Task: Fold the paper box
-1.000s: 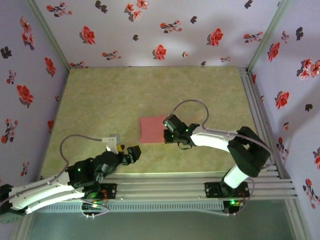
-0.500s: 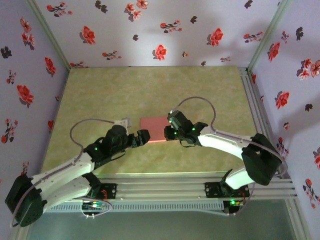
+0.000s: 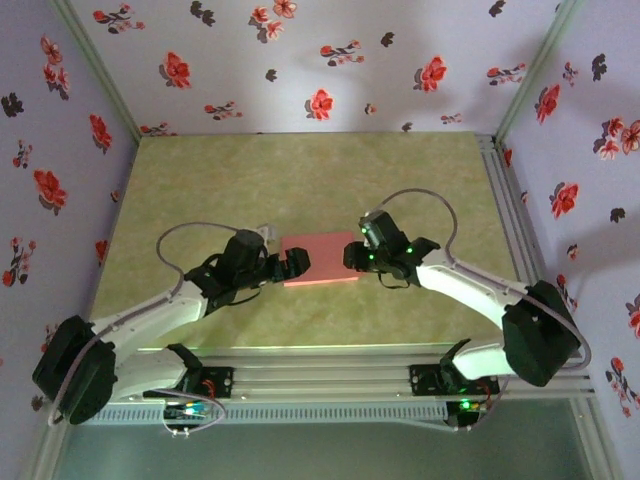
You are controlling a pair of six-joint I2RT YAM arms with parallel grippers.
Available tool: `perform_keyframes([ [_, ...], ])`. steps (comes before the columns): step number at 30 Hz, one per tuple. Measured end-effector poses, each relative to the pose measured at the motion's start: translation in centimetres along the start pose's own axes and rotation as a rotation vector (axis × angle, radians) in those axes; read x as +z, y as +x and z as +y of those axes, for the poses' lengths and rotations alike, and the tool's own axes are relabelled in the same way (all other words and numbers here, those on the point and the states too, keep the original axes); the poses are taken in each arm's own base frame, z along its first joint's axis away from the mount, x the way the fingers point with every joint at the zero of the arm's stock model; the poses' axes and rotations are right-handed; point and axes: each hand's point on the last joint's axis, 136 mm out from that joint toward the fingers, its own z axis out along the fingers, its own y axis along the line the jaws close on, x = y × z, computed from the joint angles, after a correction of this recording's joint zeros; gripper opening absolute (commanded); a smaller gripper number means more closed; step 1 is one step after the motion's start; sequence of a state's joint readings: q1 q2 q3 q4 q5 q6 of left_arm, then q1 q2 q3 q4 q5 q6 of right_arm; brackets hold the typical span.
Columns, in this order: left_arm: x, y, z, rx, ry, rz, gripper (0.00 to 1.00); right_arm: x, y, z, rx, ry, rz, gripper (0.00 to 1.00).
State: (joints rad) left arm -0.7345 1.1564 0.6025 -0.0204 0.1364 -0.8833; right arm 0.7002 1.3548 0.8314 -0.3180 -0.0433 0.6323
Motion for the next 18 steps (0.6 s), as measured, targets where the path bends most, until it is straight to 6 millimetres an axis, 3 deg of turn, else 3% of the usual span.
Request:
perform_keyframes([
  [10, 1.7, 0.7, 0.2, -0.013, -0.026, 0.079, 0.99, 2.2, 2.6, -2.3, 0.077, 0.034, 0.092, 0.36],
  [18, 1.9, 0.7, 0.6, -0.014, -0.060, 0.102, 0.99, 2.6, 2.1, -2.0, 0.099, 0.005, 0.083, 0.35],
])
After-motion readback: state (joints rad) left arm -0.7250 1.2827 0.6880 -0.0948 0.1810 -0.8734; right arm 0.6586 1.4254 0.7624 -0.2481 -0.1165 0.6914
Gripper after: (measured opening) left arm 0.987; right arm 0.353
